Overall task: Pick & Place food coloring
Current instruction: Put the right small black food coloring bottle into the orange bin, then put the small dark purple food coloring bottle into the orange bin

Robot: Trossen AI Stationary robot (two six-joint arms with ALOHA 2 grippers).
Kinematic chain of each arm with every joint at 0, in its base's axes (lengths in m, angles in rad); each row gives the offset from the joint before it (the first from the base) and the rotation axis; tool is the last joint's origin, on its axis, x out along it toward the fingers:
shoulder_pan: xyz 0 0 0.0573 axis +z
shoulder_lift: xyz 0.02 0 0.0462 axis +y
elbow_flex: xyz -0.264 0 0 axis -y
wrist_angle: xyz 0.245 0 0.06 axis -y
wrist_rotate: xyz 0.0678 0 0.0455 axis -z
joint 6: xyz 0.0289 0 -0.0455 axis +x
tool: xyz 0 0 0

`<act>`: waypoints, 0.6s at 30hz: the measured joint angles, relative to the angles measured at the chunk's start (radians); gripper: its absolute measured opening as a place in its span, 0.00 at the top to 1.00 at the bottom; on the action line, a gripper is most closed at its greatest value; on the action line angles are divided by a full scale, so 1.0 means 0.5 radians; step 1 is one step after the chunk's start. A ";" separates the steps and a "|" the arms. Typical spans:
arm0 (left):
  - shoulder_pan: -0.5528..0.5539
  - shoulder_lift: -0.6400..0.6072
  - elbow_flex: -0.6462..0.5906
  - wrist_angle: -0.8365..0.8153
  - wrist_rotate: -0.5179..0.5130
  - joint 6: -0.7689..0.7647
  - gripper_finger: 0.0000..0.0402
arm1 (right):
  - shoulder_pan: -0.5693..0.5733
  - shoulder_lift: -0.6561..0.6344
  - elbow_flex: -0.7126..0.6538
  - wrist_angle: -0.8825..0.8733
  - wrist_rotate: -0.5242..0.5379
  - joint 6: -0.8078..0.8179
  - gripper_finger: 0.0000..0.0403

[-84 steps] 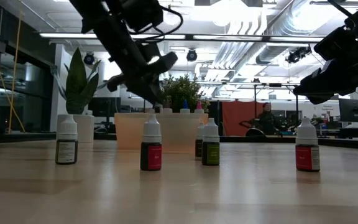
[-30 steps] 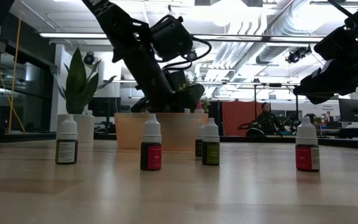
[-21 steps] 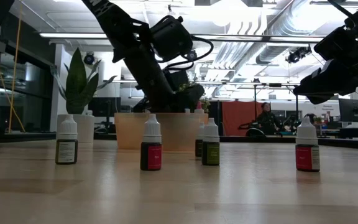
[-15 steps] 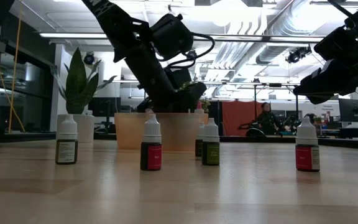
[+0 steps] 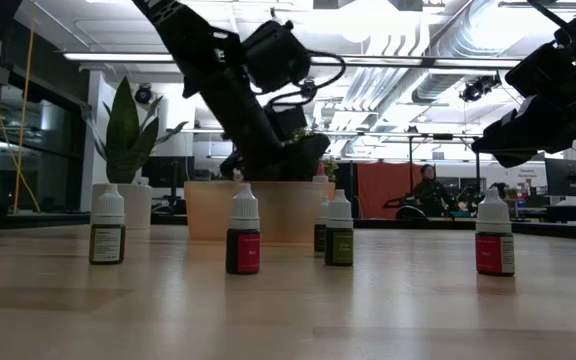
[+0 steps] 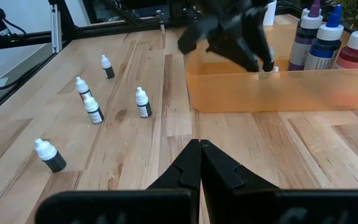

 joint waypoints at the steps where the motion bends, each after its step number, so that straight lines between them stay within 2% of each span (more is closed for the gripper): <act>1: 0.000 -0.012 0.023 -0.013 -0.004 0.037 0.60 | 0.000 0.000 0.000 0.000 0.000 0.000 1.00; 5: 0.000 -0.060 0.106 -0.071 -0.028 0.142 0.59 | 0.000 0.000 0.000 0.000 0.000 0.000 1.00; 12: -0.001 -0.201 0.136 -0.064 -0.072 0.155 0.58 | 0.000 -0.001 -0.001 0.001 0.000 0.000 1.00; 18: -0.036 -0.408 0.135 0.044 0.044 0.284 0.58 | -0.001 0.000 -0.001 0.001 -0.001 0.000 1.00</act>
